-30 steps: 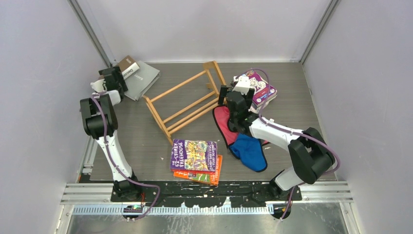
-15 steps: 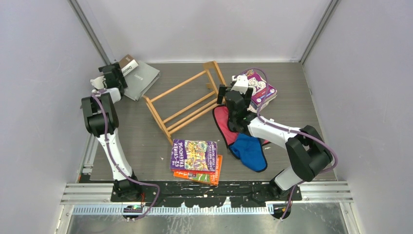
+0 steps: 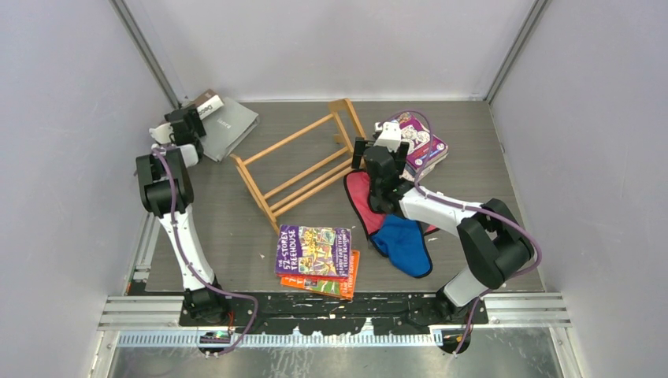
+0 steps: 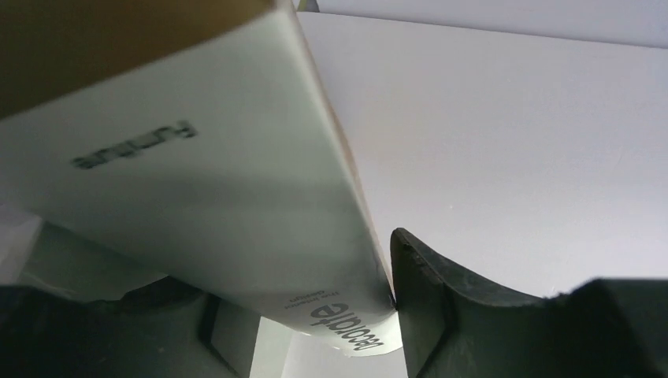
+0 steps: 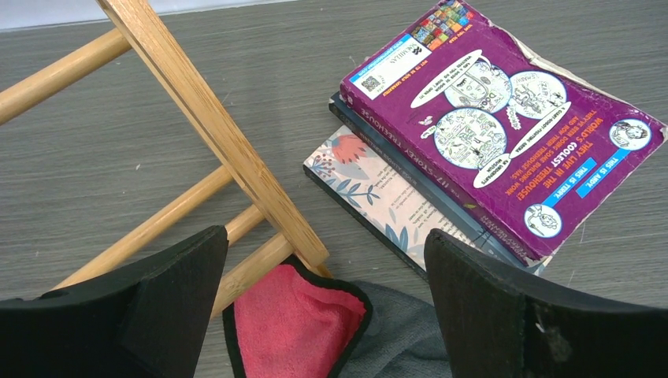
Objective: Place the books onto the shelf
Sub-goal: Pick up the book from the center of the board.
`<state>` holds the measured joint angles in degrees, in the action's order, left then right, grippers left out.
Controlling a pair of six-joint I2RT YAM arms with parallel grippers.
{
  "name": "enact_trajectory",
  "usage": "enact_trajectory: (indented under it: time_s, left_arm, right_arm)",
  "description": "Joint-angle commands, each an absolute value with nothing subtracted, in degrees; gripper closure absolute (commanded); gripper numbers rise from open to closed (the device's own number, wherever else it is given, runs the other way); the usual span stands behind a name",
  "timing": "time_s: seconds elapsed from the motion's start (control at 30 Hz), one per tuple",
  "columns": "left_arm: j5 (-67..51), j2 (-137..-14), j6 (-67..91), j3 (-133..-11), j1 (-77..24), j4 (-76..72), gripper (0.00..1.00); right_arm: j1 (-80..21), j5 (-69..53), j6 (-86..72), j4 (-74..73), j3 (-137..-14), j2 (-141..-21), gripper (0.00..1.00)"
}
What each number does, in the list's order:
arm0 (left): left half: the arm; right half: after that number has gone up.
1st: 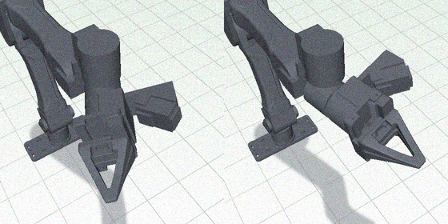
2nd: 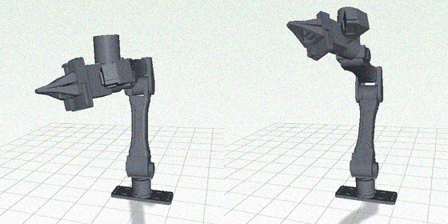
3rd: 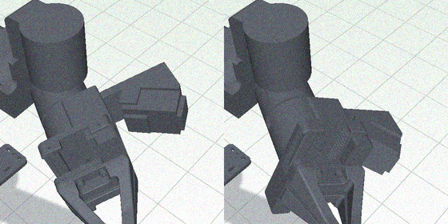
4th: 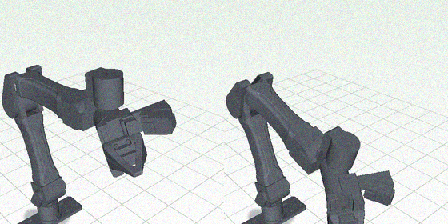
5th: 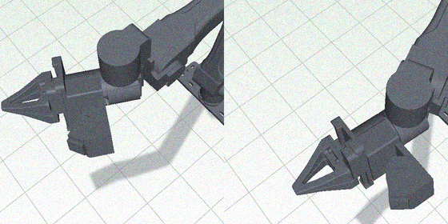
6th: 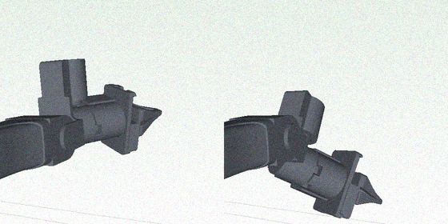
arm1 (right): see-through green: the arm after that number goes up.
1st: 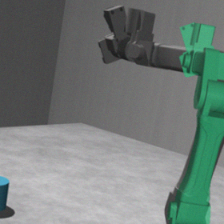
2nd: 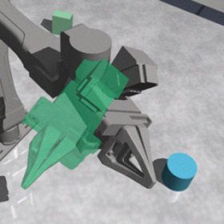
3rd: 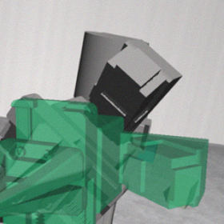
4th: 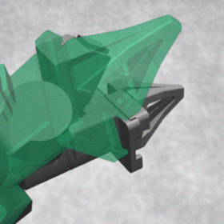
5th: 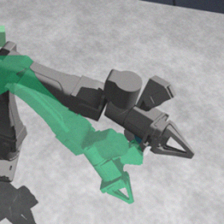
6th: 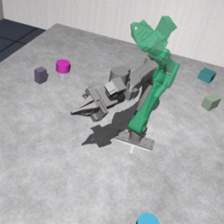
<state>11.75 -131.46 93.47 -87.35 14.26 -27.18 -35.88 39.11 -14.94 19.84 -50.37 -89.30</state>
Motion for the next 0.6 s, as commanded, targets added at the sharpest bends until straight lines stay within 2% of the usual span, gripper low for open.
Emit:
enact_trajectory:
  time_s: [0.0, 0.17, 0.33, 0.57]
  left_arm:
    - [10.7, -129.5, 91.4, -86.7, 14.6, -34.6, 0.43]
    - [10.0, -126.8, 89.7, -84.1, 14.6, -35.1, 0.48]
    - [9.2, -124.4, 88.7, -81.3, 14.6, -36.3, 0.58]
    - [8.8, -119.7, 85.6, -78.2, 14.6, -37.3, 0.58]
  right_arm:
    - [-35.7, 39.2, -14.9, 23.2, -51.9, -87.4, 0.0]
    - [-35.7, 39.3, -15.5, 22.7, -51.1, -85.8, 0.0]
    - [-35.7, 39.0, -16.6, 22.2, -49.8, -83.6, 0.0]
    - [-35.7, 39.5, -16.2, 21.6, -48.9, -82.2, 0.0]
